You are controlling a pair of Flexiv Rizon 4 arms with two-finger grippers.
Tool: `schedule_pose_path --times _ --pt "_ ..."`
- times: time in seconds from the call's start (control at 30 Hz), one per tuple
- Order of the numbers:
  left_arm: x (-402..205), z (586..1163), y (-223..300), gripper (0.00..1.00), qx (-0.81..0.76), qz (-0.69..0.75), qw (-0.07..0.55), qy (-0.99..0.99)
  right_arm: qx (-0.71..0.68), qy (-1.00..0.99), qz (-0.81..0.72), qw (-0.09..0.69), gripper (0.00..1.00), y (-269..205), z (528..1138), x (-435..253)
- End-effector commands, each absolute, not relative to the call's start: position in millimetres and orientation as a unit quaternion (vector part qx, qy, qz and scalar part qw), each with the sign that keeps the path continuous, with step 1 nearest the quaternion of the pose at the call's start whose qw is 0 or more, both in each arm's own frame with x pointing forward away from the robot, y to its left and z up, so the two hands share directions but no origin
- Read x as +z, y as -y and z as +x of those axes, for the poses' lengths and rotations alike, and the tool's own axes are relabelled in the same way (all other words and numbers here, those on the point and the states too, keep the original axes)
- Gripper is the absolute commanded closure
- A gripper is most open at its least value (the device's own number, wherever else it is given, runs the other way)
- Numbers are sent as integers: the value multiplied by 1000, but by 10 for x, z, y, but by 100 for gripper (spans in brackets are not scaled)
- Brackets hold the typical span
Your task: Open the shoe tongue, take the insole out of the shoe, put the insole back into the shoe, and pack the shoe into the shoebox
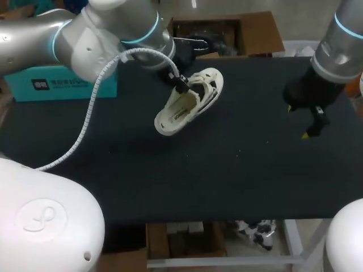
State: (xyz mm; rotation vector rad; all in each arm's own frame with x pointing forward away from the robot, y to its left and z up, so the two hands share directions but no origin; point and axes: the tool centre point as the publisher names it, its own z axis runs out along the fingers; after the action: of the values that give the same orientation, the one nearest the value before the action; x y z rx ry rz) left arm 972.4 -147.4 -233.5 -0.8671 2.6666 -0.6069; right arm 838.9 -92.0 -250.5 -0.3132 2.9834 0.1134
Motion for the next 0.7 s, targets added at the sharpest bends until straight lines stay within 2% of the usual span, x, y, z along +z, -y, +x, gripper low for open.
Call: schedule_pose_path --times 0.03,0.4,0.7 --pt "-1788 9690 1062 100 -223 -254 151 -929 37 -992 -103 69 0 920 8391 -2503" --pt "-1014 10330 166 100 -215 -194 185 -939 37 -992 -103 69 0 920 8391 -2503" --pt "-883 10732 -574 100 -222 -208 218 -927 37 -992 -103 69 0 920 8391 -2503"
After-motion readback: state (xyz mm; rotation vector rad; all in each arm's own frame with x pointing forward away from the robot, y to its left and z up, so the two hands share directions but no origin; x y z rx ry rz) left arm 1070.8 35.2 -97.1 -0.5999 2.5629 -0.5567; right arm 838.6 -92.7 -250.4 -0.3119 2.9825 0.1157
